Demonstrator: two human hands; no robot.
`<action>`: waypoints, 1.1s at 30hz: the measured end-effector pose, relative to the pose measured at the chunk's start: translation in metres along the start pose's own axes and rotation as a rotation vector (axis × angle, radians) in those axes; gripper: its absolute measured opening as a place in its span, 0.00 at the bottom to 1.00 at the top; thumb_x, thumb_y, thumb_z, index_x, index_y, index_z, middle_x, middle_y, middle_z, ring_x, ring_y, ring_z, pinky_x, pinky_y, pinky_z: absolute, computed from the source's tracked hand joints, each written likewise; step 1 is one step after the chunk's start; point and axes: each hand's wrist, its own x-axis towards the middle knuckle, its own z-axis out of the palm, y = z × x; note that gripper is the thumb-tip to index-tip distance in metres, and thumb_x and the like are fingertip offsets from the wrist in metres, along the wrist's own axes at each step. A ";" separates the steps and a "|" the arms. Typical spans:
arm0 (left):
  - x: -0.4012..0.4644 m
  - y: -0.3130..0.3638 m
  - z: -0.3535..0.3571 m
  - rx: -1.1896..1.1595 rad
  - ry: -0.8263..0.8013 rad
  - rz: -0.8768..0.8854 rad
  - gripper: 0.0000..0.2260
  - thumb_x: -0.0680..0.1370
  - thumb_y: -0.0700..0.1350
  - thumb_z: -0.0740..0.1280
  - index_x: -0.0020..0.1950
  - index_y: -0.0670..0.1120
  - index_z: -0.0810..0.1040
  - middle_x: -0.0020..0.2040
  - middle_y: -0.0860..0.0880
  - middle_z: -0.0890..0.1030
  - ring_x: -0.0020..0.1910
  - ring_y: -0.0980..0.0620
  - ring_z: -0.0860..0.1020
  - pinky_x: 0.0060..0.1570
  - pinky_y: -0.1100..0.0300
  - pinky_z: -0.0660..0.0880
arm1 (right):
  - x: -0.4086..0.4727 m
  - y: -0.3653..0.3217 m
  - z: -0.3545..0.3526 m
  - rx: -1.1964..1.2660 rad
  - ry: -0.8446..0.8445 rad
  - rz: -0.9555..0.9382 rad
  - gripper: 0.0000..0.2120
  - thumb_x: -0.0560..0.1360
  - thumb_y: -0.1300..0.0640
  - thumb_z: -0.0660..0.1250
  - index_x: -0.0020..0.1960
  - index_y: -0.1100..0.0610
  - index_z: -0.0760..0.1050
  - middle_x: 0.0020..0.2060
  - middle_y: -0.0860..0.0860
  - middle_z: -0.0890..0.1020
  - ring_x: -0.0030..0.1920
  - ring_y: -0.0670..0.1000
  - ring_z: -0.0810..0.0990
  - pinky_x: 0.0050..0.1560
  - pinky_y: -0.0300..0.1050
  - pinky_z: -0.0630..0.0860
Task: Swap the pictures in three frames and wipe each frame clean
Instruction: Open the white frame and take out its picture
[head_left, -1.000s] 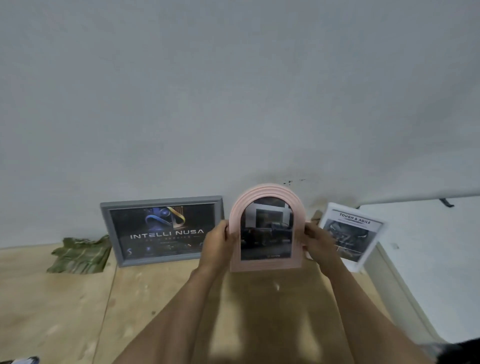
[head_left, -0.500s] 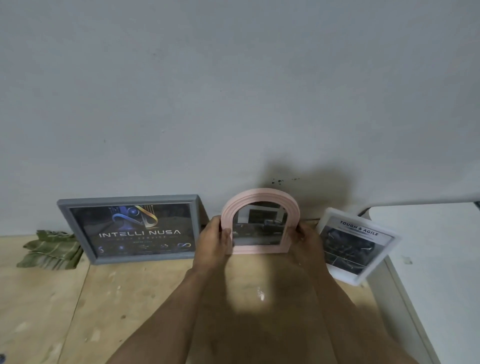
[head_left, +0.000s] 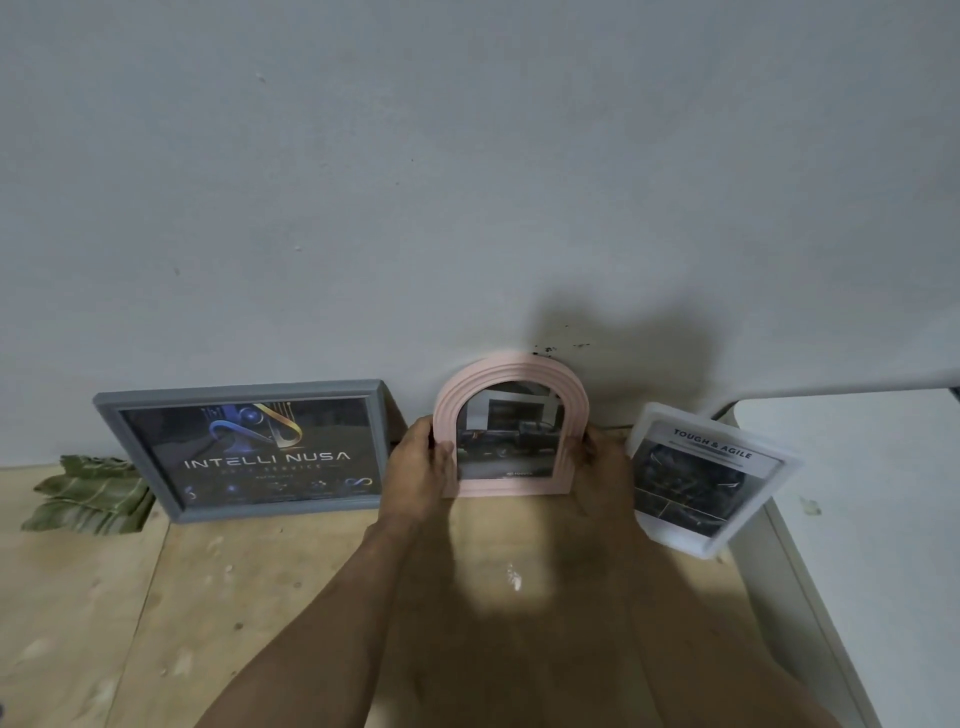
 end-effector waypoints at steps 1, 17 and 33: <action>-0.001 0.001 0.001 0.006 0.020 -0.001 0.10 0.81 0.39 0.64 0.62 0.43 0.76 0.55 0.46 0.80 0.53 0.45 0.79 0.52 0.53 0.76 | -0.002 -0.001 0.001 0.029 0.015 0.015 0.09 0.78 0.58 0.60 0.50 0.52 0.79 0.40 0.49 0.83 0.43 0.50 0.82 0.44 0.49 0.78; -0.096 0.084 -0.022 -0.013 0.009 0.159 0.17 0.82 0.48 0.64 0.70 0.42 0.74 0.65 0.44 0.77 0.61 0.45 0.77 0.61 0.53 0.72 | -0.137 -0.035 -0.073 0.157 0.253 0.052 0.26 0.74 0.60 0.65 0.72 0.53 0.67 0.56 0.51 0.79 0.51 0.50 0.78 0.53 0.47 0.76; -0.052 0.144 0.103 -0.124 -0.301 0.096 0.21 0.82 0.43 0.65 0.75 0.46 0.69 0.66 0.50 0.78 0.62 0.50 0.77 0.65 0.48 0.74 | -0.061 0.066 -0.168 0.230 0.273 0.340 0.32 0.75 0.53 0.69 0.75 0.54 0.60 0.70 0.53 0.71 0.68 0.54 0.72 0.66 0.53 0.71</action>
